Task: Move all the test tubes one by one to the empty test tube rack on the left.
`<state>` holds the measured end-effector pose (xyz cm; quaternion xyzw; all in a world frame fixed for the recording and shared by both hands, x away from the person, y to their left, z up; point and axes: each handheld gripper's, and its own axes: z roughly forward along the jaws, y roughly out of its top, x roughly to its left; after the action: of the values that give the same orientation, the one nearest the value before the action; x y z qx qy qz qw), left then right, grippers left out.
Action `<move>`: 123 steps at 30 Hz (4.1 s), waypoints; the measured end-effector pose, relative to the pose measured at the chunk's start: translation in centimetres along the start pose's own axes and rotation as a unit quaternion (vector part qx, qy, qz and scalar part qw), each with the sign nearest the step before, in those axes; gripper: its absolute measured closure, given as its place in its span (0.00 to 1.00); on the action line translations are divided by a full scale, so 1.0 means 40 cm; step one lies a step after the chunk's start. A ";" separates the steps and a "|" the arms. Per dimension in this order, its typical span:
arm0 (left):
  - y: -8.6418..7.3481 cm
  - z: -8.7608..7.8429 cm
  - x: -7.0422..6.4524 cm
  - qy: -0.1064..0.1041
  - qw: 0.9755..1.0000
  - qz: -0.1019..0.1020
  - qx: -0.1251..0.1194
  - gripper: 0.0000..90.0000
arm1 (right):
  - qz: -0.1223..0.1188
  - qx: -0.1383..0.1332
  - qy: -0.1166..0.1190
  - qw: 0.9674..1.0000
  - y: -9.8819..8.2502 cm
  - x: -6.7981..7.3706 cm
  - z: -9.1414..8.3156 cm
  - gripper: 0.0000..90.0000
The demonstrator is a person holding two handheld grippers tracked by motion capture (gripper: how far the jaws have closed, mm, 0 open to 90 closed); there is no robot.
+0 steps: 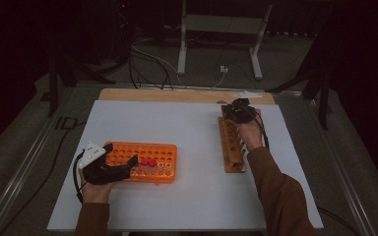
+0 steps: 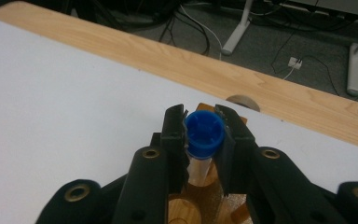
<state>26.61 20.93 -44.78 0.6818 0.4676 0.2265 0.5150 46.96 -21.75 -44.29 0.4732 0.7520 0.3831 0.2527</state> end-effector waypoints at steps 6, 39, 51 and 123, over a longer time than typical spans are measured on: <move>0.004 0.006 -0.003 -0.002 1.000 0.000 -0.001 0.00 | 0.010 -0.028 -0.002 1.000 0.013 -0.010 -0.045 0.84; 0.082 0.082 -0.139 -0.033 0.997 0.070 0.001 0.02 | -0.061 -0.059 0.164 0.983 0.050 0.208 -0.259 0.84; 0.089 0.137 -0.221 -0.060 0.993 0.104 0.016 0.06 | -0.066 -0.044 0.242 0.967 0.027 0.325 -0.243 0.84; 0.022 -0.010 -0.029 -0.006 0.999 0.050 -0.020 0.86 | -0.028 -0.084 0.110 0.990 -0.182 0.128 -0.321 0.00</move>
<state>26.12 20.10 -43.61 0.6951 0.4253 0.2567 0.5197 31.48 -23.34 -42.90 0.3840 0.7534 0.4874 0.2174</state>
